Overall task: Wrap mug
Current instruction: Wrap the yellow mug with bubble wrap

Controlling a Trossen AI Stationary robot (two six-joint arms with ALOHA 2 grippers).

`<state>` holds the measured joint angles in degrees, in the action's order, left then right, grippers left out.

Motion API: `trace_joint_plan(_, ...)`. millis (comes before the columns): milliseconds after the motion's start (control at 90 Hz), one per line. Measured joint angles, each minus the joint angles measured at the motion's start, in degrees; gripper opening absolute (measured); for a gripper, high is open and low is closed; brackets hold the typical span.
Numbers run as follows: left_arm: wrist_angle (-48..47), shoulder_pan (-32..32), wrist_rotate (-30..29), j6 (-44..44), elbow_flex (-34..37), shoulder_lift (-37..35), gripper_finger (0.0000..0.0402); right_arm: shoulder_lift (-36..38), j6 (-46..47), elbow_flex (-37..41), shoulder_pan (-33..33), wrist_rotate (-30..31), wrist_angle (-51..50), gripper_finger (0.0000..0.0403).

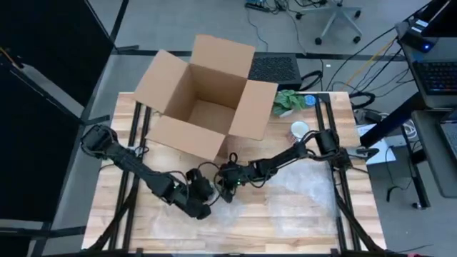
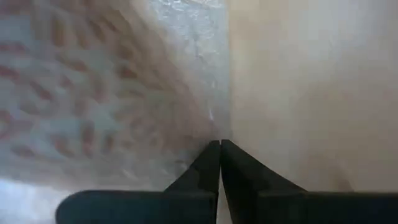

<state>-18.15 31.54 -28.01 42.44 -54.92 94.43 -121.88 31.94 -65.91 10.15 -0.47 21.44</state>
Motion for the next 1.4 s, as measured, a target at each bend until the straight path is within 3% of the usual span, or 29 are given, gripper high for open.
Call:
trace_joint_plan(178, 0.53, -2.95, 5.57, -2.36, -0.03, 1.26, 0.0063, 3.55, -2.96, -0.02, -0.03, 0.06, -4.42, 0.0)
trace_joint_plan(433, 4.47, -3.62, 6.55, -5.9, 0.2, 1.36, 0.0063, 17.53, -9.0, -0.02, 0.06, 1.23, -21.32, 0.0)
trace_joint_plan(667, 4.54, -3.59, 6.8, -5.81, 0.01, 1.5, 0.0063, 25.63, -7.04, 0.2, 1.96, 5.53, -34.58, 0.0)
trace_joint_plan(811, 5.2, -3.59, 6.8, -6.27, -0.85, 1.57, 0.0063, 23.36, -3.78, 5.07, 4.57, 7.66, -26.56, 0.0)
trace_joint_plan(933, 5.56, -3.7, 7.46, -6.84, -1.93, 1.6, 0.0063, 18.05, -1.2, 10.97, 5.4, 8.09, -10.02, 0.0)
trace_joint_plan(1056, 5.43, -3.94, 8.49, -6.86, -2.68, 1.57, 0.0063, 11.49, 0.72, 11.71, 5.2, 7.18, 5.19, 0.0)
trace_joint_plan(1211, 5.58, -4.16, 9.35, -7.28, -3.25, 1.51, 0.0063, 4.15, 0.21, 7.99, 5.2, 3.34, 7.18, 0.0)
trace_joint_plan(1400, 5.43, -4.63, 9.49, -7.11, -3.27, 1.51, 0.0063, 2.9, -1.19, 6.54, 4.14, 1.58, 2.72, 0.0)
